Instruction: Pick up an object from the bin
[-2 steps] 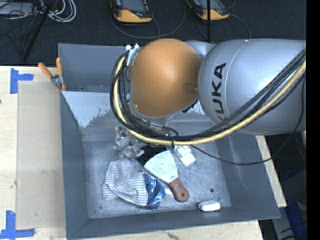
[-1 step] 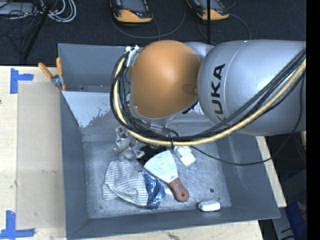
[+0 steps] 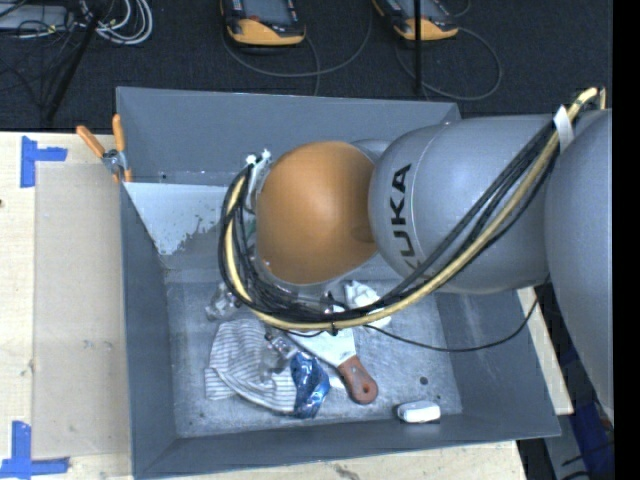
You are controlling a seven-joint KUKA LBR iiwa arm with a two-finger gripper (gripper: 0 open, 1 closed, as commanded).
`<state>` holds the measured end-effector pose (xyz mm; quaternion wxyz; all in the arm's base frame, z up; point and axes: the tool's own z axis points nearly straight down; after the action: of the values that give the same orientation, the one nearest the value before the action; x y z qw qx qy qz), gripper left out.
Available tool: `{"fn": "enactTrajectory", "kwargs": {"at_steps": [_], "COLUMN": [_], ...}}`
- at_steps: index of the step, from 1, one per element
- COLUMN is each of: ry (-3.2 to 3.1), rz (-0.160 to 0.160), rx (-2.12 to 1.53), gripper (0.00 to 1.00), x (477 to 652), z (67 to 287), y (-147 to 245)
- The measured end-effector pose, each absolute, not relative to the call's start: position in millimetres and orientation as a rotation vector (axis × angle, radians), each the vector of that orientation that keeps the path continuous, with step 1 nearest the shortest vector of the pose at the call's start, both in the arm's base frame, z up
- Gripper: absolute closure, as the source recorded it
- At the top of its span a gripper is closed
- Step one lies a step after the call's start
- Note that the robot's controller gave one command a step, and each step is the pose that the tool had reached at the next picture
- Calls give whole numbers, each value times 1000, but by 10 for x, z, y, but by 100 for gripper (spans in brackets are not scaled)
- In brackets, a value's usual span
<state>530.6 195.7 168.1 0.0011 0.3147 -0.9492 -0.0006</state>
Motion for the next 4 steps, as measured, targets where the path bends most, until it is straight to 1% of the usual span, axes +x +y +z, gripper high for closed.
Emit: {"fn": "enactTrajectory", "kwargs": {"at_steps": [1, 2, 3, 4], "ry": [-2981, -2978, -2859, -2859], "rz": [-2, -2, 4, 4], "rx": [986, 1024, 1278, 1277], "gripper": [0, 0, 100, 100], "x": [5310, 5412, 5343, 5343], "z": [1686, 1260, 760, 761], "y": [1954, 1853, 1725, 1725]}}
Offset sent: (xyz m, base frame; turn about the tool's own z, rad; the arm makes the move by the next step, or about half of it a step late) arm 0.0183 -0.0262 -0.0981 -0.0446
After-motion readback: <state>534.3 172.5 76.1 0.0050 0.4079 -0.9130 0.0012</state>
